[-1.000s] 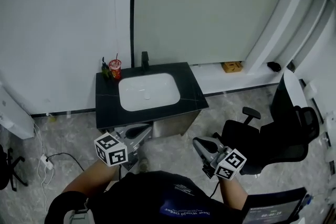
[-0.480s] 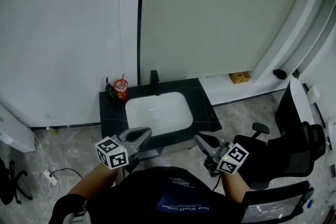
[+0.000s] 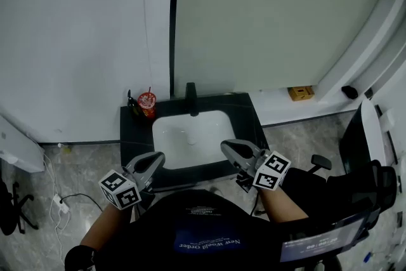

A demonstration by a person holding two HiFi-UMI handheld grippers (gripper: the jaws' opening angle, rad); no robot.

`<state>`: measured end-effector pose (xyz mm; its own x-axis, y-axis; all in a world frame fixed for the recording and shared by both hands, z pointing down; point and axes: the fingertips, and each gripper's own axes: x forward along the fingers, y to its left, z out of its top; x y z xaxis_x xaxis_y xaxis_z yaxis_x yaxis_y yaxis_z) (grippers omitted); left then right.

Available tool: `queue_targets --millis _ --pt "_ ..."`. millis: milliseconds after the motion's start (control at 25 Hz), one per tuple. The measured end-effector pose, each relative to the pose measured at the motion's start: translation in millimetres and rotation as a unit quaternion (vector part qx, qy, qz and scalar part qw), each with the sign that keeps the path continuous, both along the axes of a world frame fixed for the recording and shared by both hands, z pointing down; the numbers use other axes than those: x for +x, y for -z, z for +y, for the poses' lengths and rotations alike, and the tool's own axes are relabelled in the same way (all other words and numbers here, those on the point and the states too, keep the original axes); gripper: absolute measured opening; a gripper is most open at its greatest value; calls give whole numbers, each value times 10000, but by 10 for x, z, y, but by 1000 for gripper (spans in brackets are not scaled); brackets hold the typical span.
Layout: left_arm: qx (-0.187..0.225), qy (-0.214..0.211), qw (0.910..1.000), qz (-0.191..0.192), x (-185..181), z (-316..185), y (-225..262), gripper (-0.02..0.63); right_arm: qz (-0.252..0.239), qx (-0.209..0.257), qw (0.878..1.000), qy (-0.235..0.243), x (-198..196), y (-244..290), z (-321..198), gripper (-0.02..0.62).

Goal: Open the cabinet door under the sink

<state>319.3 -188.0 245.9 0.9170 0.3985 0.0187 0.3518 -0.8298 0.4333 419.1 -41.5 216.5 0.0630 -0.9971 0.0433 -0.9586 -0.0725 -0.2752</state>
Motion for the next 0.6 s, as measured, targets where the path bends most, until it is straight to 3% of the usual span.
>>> queue_targets --millis 360,600 --pt "188 1346 9907 -69 494 178 89 2 -143 39 9926 1201 829 -128 -69 2" --pt "225 1770 9840 -8 868 415 -10 2 -161 38 9848 1731 1274 -292 -31 0"
